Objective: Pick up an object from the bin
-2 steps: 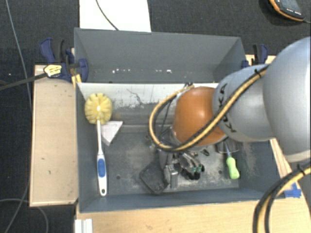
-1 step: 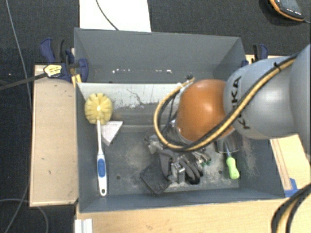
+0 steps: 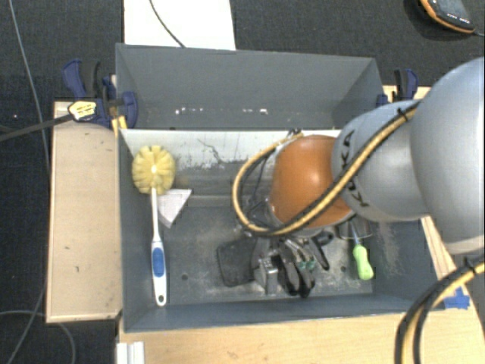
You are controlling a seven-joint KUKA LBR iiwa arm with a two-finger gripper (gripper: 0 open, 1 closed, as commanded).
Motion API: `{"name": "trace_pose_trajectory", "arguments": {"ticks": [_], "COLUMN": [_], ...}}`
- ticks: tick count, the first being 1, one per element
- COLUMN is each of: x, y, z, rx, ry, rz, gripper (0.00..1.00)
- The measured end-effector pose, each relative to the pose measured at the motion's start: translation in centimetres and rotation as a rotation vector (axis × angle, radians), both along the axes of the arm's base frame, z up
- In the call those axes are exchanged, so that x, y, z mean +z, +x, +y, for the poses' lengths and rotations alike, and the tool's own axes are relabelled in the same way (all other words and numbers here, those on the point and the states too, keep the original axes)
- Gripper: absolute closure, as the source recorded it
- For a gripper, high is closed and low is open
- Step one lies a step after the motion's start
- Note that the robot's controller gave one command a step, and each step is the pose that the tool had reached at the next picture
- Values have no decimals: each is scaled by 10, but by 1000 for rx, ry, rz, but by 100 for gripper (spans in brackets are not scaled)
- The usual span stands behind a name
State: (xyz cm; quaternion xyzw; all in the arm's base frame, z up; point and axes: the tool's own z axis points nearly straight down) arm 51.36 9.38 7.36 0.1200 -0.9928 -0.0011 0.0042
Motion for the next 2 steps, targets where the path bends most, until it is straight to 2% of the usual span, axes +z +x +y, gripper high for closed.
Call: {"name": "trace_pose_trajectory", "arguments": {"ticks": [1,2], "x": [-2,-3], "y": [-32,-32], "z": [2,-5], "rx": [546,386], "ry": [3,5], "rz": [-20,-15], "gripper": [0,100]}}
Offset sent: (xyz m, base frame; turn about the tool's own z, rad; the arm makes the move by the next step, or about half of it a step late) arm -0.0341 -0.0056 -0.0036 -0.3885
